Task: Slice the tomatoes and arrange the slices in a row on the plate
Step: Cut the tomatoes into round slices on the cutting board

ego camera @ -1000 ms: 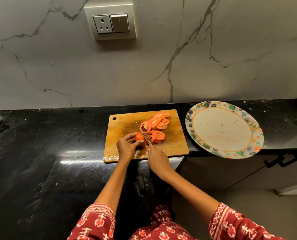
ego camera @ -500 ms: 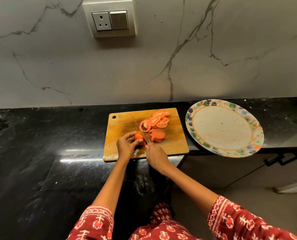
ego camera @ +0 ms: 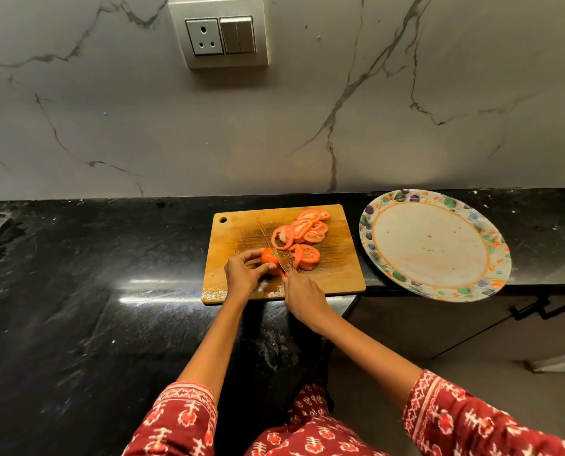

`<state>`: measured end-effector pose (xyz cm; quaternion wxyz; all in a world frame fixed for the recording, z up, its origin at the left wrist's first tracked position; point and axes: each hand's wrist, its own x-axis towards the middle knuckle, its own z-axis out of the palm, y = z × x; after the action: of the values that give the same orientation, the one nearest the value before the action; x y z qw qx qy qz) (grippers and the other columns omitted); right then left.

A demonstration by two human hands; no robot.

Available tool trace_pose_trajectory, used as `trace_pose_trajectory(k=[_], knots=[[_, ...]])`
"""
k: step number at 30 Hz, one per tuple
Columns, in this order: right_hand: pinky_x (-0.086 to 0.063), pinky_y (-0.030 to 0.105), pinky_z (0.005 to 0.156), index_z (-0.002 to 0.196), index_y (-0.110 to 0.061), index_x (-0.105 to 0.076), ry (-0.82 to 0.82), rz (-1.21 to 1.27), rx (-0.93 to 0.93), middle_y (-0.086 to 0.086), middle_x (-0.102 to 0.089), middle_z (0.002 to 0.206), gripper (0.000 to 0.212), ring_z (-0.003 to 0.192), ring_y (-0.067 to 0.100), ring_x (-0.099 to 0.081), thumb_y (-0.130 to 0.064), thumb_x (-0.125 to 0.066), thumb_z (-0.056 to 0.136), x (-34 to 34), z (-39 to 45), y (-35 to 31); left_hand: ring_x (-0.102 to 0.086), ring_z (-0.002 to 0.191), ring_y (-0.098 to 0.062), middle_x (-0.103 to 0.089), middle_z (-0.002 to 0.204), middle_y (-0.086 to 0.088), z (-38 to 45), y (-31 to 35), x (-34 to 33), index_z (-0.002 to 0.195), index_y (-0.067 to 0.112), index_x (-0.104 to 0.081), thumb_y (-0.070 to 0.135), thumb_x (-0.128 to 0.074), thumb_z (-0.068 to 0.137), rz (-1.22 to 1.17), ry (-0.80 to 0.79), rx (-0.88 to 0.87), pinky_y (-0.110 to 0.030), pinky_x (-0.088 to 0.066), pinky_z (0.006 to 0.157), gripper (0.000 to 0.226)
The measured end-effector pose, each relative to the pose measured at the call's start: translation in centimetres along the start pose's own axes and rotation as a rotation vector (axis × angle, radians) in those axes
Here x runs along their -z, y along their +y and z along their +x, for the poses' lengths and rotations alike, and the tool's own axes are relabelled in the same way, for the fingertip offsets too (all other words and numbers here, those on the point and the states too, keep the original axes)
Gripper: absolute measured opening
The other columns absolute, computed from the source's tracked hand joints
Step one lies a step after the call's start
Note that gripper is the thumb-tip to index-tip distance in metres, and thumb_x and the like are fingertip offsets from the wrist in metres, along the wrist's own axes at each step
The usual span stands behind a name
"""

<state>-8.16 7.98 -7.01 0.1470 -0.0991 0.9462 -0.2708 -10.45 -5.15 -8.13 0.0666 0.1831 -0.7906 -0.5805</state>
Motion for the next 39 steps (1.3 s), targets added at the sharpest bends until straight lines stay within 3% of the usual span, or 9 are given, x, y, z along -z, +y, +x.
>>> trace_pose_trajectory(k=[6, 9, 15, 19, 26, 33, 39], knots=[[-0.032, 0.034, 0.071, 0.114, 0.001, -0.048, 0.016, 0.033, -0.004, 0.023, -0.058, 0.113, 0.034, 0.106, 0.038, -0.054, -0.022, -0.026, 0.103, 0.2, 1.0, -0.8, -0.063, 0.094, -0.02, -0.067, 0.106, -0.014, 0.1, 0.3, 0.0, 0.105, 0.001, -0.066, 0.001, -0.078, 0.066, 0.006, 0.009, 0.004, -0.026, -0.051, 0.081, 0.04], [-0.033, 0.034, 0.071, 0.114, 0.0, -0.049, 0.012, 0.009, -0.001, 0.021, -0.058, 0.112, 0.034, 0.105, 0.038, -0.054, -0.023, -0.026, 0.103, 0.0, 0.8, -0.4, -0.061, 0.095, -0.016, -0.066, 0.105, -0.008, 0.0, 0.5, -0.1, 0.106, 0.0, -0.066, 0.001, -0.077, 0.068, 0.036, -0.011, -0.003, -0.013, -0.048, 0.073, 0.04], [-0.034, 0.035, 0.072, 0.114, 0.0, -0.05, -0.009, 0.034, -0.022, 0.022, -0.058, 0.113, 0.034, 0.107, 0.038, -0.054, -0.023, -0.028, 0.103, 0.0, 1.0, -0.3, -0.062, 0.099, -0.02, -0.067, 0.107, -0.012, 0.2, 0.3, -0.2, 0.104, 0.002, -0.067, 0.003, -0.078, 0.067, 0.049, 0.023, 0.004, -0.025, -0.048, 0.083, 0.039], [-0.039, 0.037, 0.077, 0.114, 0.0, -0.051, -0.016, 0.045, -0.025, 0.024, -0.058, 0.116, 0.035, 0.11, 0.041, -0.053, -0.024, -0.029, 0.102, 0.2, 1.9, -0.8, -0.061, 0.098, -0.018, -0.067, 0.106, -0.013, 0.3, 0.3, -0.1, 0.104, 0.001, -0.068, 0.003, -0.079, 0.066, 0.057, 0.019, -0.01, -0.023, -0.046, 0.082, 0.04], [-0.033, 0.034, 0.073, 0.113, 0.0, -0.051, -0.038, 0.023, -0.037, 0.021, -0.058, 0.116, 0.032, 0.108, 0.038, -0.053, -0.022, -0.029, 0.102, -0.5, 1.2, 0.3, -0.059, 0.098, -0.016, -0.067, 0.107, -0.014, 0.4, 0.1, -0.2, 0.103, 0.001, -0.068, 0.004, -0.079, 0.067, 0.065, 0.021, 0.006, -0.025, -0.046, 0.086, 0.038], [-0.041, 0.038, 0.083, 0.117, 0.0, -0.05, -0.039, -0.05, -0.027, 0.021, -0.056, 0.119, 0.033, 0.112, 0.037, -0.052, -0.021, -0.028, 0.102, -0.6, 1.4, 0.1, -0.059, 0.097, -0.016, -0.067, 0.107, -0.015, 0.8, 0.2, 0.2, 0.104, 0.0, -0.067, 0.004, -0.078, 0.068, 0.09, 0.022, 0.004, -0.023, -0.045, 0.084, 0.038], [-0.042, 0.037, 0.088, 0.117, -0.001, -0.053, -0.042, -0.081, -0.048, 0.019, -0.056, 0.123, 0.031, 0.116, 0.035, -0.052, -0.015, -0.031, 0.101, -0.4, 1.8, -1.0, -0.064, 0.095, -0.023, -0.068, 0.105, -0.017, 0.9, 0.0, 0.3, 0.103, 0.0, -0.067, 0.002, -0.08, 0.065, 0.073, -0.01, 0.002, -0.037, -0.052, 0.09, 0.04]])
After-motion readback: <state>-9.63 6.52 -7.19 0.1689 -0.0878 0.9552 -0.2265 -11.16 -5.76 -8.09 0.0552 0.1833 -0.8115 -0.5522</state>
